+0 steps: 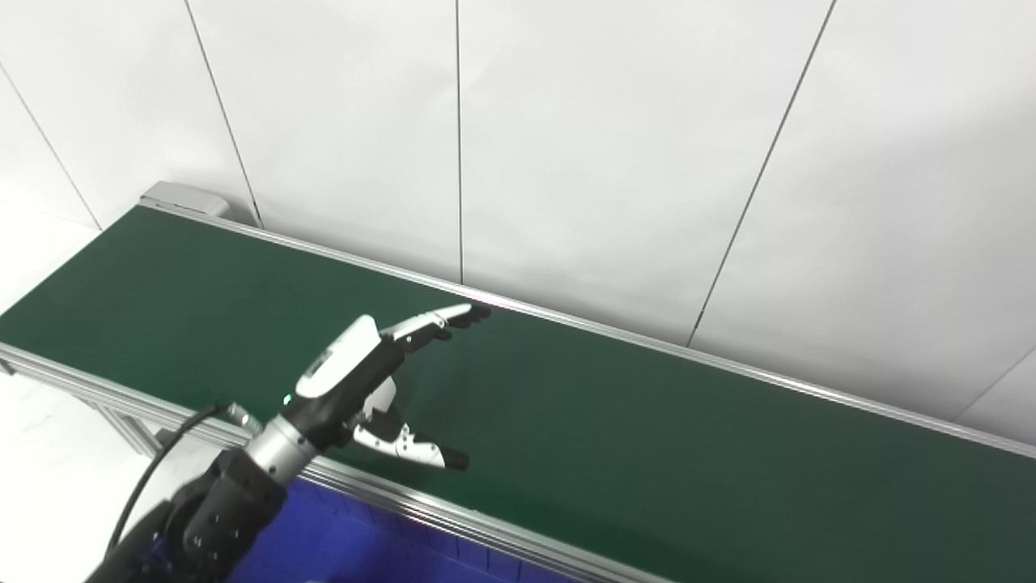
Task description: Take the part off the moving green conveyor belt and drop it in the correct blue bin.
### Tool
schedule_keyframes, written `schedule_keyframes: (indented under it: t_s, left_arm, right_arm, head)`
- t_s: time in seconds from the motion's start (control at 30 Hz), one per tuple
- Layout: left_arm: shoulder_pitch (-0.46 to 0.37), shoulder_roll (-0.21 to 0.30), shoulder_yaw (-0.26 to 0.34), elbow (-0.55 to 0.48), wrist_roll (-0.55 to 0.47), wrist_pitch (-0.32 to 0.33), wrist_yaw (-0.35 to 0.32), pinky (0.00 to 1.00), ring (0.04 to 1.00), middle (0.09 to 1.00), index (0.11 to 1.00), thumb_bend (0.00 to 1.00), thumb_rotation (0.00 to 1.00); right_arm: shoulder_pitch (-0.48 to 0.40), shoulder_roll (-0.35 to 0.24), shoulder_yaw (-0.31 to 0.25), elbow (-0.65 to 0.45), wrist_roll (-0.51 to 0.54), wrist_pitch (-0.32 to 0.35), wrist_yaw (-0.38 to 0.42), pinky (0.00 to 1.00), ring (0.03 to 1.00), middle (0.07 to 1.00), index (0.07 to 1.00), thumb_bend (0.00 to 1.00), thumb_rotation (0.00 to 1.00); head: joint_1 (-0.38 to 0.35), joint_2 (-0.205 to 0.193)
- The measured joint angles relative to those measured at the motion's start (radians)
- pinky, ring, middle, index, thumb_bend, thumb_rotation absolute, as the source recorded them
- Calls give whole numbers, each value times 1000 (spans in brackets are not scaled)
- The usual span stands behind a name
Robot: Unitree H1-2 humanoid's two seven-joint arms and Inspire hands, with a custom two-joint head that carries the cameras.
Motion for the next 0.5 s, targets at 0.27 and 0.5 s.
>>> schedule_keyframes:
  t_s: [0.27, 0.5]
  left_arm:
    - [-45, 71, 22, 126, 69, 84, -91, 798, 885, 917, 924, 791, 218]
    - [-100, 100, 10, 213, 146, 112, -118, 862, 912, 933, 950, 867, 222]
  right_arm:
    - [-4, -1, 3, 4, 0, 0, 0, 724, 834, 881, 959, 800, 509]
    - [-10, -1, 3, 6, -1, 0, 0, 712, 830, 880, 960, 798, 516]
  head:
    - [2, -3]
    - [3, -3]
